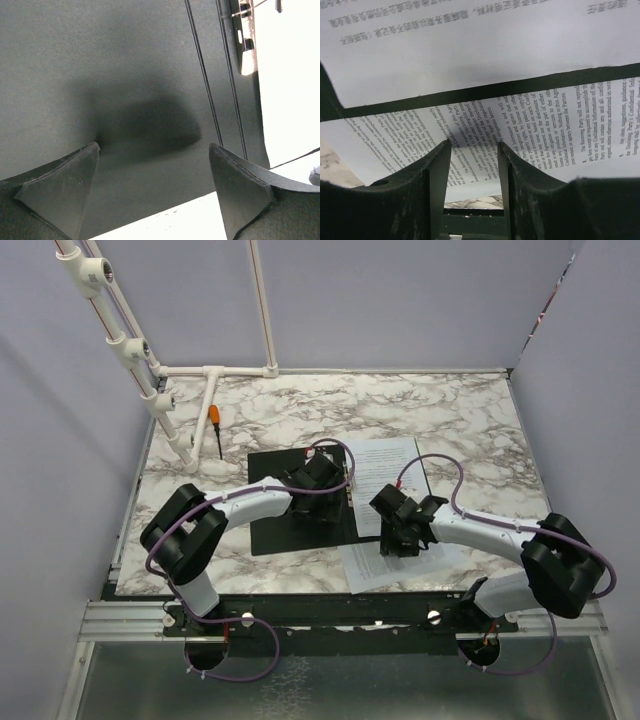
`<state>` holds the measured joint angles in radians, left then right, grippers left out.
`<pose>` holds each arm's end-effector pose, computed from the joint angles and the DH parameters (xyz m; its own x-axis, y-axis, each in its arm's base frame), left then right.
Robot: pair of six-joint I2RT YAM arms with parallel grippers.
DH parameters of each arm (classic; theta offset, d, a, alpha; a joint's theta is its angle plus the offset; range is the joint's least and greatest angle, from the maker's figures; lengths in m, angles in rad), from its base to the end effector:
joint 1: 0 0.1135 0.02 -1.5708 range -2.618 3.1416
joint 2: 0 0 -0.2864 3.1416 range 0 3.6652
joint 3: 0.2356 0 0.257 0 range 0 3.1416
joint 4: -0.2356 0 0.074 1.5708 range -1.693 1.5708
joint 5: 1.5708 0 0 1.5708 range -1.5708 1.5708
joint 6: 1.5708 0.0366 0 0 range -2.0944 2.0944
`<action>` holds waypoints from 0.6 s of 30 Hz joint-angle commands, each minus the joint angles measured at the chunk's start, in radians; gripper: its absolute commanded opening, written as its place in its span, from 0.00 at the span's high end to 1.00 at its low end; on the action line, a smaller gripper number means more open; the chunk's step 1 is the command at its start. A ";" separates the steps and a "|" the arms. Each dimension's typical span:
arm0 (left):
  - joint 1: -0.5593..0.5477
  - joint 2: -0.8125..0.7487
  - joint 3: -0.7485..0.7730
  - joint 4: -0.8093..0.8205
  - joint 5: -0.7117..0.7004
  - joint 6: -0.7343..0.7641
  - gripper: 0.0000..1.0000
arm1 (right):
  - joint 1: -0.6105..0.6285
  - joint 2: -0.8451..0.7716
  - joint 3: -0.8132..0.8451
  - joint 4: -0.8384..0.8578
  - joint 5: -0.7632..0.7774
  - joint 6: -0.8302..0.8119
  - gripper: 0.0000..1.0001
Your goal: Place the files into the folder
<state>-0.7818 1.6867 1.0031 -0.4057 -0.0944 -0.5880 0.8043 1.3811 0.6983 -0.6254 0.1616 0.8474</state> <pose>0.2408 -0.2342 0.1888 -0.8952 0.1106 -0.4317 0.2090 0.9598 -0.1874 0.1612 0.1589 0.1773 -0.9546 0.0752 -0.2883 0.0507 0.9945 0.0917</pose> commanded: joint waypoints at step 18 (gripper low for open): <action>0.127 -0.016 -0.139 0.025 -0.071 -0.058 0.07 | -0.157 0.038 0.000 -0.213 0.329 0.204 0.57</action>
<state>-0.6777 1.6371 0.9222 -0.2974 -0.1261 -0.6334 0.7006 1.4303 0.7471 -0.7578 0.3824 1.0397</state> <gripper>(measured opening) 0.932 0.436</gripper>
